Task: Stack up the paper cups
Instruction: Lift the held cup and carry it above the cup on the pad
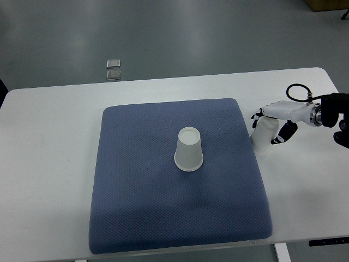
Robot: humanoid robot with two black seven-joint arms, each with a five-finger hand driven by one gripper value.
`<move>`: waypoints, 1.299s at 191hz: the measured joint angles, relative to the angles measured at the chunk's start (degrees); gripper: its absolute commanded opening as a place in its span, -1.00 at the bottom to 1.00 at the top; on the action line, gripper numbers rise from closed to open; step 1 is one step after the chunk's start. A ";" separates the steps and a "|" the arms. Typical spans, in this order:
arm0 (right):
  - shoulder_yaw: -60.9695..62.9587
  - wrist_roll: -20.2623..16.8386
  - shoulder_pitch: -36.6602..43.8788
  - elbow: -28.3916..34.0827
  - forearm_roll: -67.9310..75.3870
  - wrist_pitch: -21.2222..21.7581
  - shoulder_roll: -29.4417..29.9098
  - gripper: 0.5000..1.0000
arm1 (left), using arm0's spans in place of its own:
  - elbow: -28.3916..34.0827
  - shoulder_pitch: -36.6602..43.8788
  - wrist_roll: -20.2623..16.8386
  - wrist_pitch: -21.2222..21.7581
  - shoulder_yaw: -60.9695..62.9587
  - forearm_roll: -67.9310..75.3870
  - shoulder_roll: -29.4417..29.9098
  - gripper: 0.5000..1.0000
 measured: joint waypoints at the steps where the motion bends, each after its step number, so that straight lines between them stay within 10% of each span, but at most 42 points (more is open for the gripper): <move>1: 0.00 0.00 0.00 0.00 -0.07 0.00 0.00 -0.11 | 0.00 0.00 0.00 0.00 0.00 0.00 0.00 1.00; 182: 0.23 1.92 5.79 -0.20 -1.55 0.68 -1.71 -0.32 | 0.00 -0.01 0.01 0.00 0.00 0.00 0.00 1.00; 248: 0.53 5.39 19.09 4.48 -0.92 8.90 -2.00 -0.30 | 0.00 0.00 0.01 0.00 0.00 0.00 0.00 1.00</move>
